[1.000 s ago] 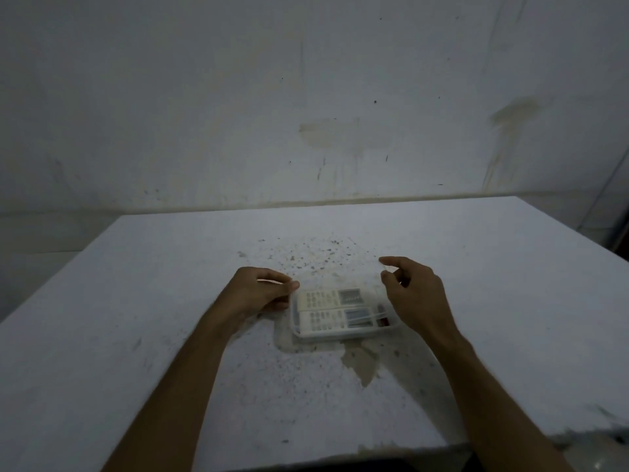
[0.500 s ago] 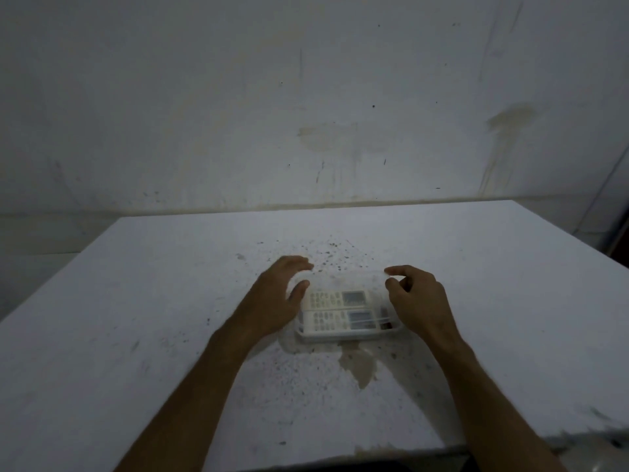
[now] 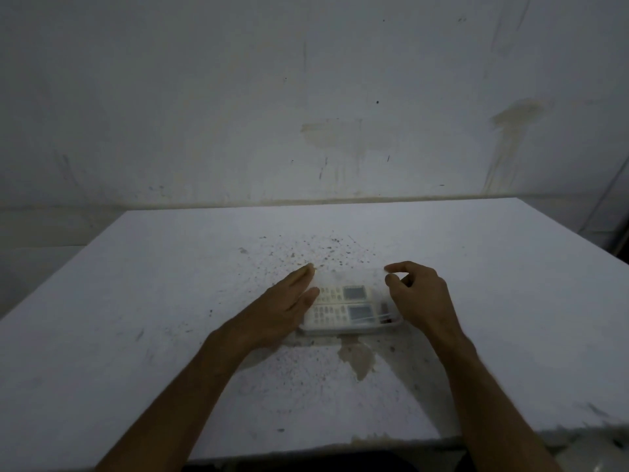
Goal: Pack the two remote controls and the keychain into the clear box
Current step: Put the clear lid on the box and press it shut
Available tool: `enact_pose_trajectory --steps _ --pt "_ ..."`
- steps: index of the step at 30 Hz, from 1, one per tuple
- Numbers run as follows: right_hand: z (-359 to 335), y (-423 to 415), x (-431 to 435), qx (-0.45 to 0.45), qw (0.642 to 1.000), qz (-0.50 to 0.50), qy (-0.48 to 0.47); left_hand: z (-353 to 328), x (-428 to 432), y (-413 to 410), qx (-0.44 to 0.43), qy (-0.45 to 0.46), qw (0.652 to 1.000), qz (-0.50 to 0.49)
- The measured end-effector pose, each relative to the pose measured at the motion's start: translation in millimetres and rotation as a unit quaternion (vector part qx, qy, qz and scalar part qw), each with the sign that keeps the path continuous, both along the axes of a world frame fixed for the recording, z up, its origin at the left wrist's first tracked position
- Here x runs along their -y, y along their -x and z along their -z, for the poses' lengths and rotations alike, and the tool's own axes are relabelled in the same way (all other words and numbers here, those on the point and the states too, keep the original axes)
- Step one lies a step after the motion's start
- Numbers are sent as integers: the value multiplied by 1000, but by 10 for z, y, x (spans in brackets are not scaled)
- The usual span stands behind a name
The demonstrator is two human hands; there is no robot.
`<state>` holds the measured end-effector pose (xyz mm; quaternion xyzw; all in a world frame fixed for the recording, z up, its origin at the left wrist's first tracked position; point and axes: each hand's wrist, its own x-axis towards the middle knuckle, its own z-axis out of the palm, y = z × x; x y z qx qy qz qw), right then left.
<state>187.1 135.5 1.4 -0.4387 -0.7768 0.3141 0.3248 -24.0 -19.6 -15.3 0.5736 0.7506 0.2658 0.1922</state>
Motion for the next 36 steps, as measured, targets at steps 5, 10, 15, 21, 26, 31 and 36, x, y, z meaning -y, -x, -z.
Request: enact_pose_trajectory --steps 5,10,15,21,26,31,36 --pt "3 -32 -8 -11 1000 6 5 58 -17 -68 -68 29 997 5" --pt "2 -37 -11 -16 1000 5 12 142 17 -49 -65 -10 998 11" --pt "7 -25 -13 -19 1000 4 12 160 67 -75 -147 -43 988 5" --pt "37 12 -35 -19 999 3 28 -67 46 -64 -305 22 952 12" --pt "71 44 -34 -20 1000 -3 17 -352 -155 -238 -218 59 974 -6" --pt "81 50 -31 -20 1000 -6 14 -39 -149 -304 -155 6 988 -17" --pt "85 54 -55 -20 999 -8 35 -70 -202 -306 -232 35 972 -18"
